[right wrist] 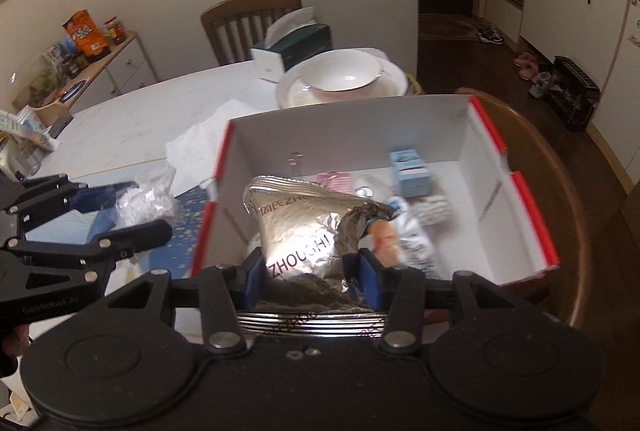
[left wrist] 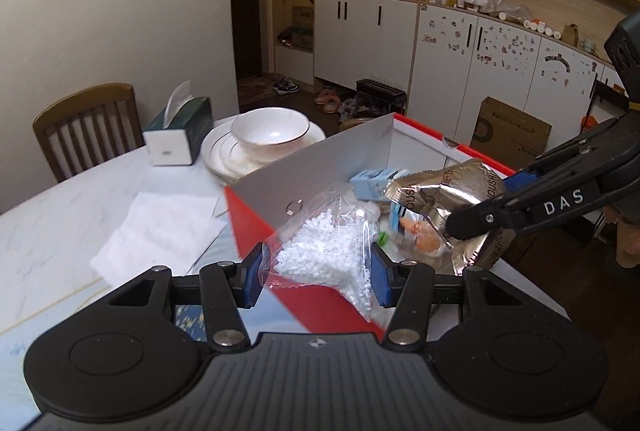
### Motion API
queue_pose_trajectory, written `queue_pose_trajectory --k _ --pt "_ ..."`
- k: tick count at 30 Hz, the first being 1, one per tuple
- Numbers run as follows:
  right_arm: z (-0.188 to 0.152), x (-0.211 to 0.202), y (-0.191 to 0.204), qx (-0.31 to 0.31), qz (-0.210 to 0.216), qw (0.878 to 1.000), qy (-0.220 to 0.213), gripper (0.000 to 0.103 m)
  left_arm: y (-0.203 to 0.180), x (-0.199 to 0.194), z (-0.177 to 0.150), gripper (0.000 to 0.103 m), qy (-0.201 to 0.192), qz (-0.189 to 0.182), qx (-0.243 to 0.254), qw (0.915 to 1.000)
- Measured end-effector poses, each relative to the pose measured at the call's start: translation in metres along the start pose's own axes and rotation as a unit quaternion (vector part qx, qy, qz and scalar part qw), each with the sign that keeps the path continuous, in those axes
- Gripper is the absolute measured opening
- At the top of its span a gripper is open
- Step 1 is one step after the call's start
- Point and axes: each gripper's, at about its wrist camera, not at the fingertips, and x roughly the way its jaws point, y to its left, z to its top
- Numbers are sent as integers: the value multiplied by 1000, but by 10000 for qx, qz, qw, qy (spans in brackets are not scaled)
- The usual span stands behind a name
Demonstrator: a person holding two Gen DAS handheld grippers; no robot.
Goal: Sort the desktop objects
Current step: 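Lift and carry the bead bag with left tool while right tool carries foil bag to box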
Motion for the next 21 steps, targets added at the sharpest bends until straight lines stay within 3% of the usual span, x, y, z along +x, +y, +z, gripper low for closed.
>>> queue_pose_trajectory --k 11,21 --pt "9 9 -52 98 -269 9996 40 47 -23 54 29 51 186 11 239 9995" --pt "21 25 -73 3 -289 9996 38 46 -33 104 46 51 440 -39 430 9981"
